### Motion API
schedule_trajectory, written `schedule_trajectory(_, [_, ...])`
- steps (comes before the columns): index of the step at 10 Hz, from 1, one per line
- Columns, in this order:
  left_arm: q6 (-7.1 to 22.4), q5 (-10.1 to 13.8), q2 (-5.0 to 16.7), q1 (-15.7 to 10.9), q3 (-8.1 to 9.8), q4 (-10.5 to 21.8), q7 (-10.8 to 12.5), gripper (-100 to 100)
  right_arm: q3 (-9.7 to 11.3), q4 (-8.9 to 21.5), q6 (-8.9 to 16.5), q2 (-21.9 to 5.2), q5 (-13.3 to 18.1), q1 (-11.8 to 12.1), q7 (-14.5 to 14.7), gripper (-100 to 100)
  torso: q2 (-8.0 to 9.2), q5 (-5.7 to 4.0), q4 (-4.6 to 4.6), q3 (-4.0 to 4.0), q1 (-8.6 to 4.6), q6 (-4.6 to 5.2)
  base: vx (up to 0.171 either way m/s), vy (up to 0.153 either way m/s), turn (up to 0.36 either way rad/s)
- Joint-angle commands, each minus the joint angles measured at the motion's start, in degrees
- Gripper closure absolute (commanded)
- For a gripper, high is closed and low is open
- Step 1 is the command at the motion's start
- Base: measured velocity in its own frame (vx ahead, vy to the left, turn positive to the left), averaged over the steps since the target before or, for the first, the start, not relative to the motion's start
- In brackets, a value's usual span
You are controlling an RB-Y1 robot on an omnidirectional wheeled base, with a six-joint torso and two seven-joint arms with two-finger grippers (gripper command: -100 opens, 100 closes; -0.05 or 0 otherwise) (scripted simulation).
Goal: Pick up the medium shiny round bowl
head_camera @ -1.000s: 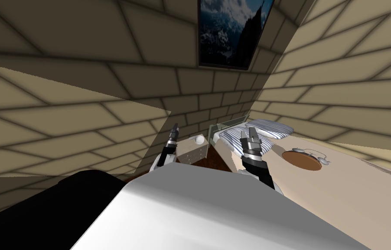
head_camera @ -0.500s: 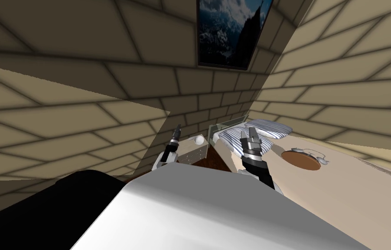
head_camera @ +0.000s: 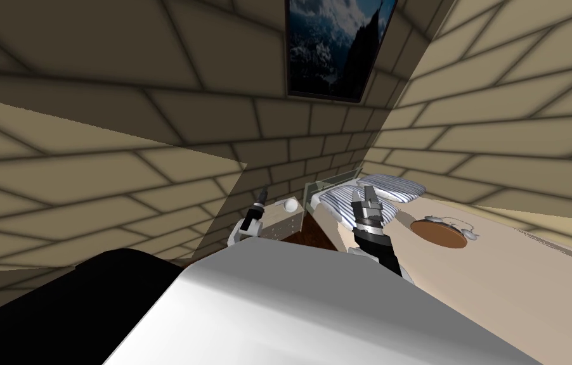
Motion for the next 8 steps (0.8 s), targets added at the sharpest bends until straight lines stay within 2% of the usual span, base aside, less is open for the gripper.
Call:
schedule_trajectory(1, [2.4, -0.2, -0.2, -0.7, -0.19, 0.6, -0.3, -100, 0.0, 0.0, 0.0, 0.0, 0.0, 0.0, 0.0, 0, 0.00, 0.00, 0.00, 0.00, 0.00, 0.00, 0.018, -0.006, -0.014])
schedule_trajectory(4, [7.5, -0.7, -0.1, -3.5, -0.46, 4.0, -1.1, -100, 0.0, 0.0, 0.0, 0.0, 0.0, 0.0, 0.0, 0, 0.03, 0.00, 0.01, 0.02, -0.01, -0.01, 0.018, -0.009, -0.015])
schedule_trajectory(5, [8.6, -0.7, -0.1, -3.5, -0.46, 4.0, -1.1, -100, 0.0, 0.0, 0.0, 0.0, 0.0, 0.0, 0.0, 0, 0.01, 0.00, 0.00, 0.01, -0.01, -0.01, 0.019, -0.008, -0.010])
schedule_trajectory(6, [10.5, -1.0, -0.1, -5.0, -0.54, 5.8, -1.5, -100, 0.0, 0.0, 0.0, 0.0, 0.0, 0.0, 0.0, 0, 0.02, -0.01, 0.00, 0.01, 0.00, -0.01, 0.024, -0.008, -0.014])
schedule_trajectory(7, [11.7, -1.0, -0.1, -5.0, -0.54, 5.8, -1.5, -100, 0.0, 0.0, 0.0, 0.0, 0.0, 0.0, 0.0, 0, -0.01, 0.00, 0.00, -0.01, 0.00, 0.00, 0.022, -0.008, -0.012])
schedule_trajectory(8, [13.3, -1.2, -0.1, -6.4, -0.59, 7.7, -1.9, -100, 0.0, 0.0, 0.0, 0.0, 0.0, 0.0, 0.0, 0, 0.00, 0.00, 0.00, 0.00, 0.00, -0.02, 0.026, -0.013, -0.011])
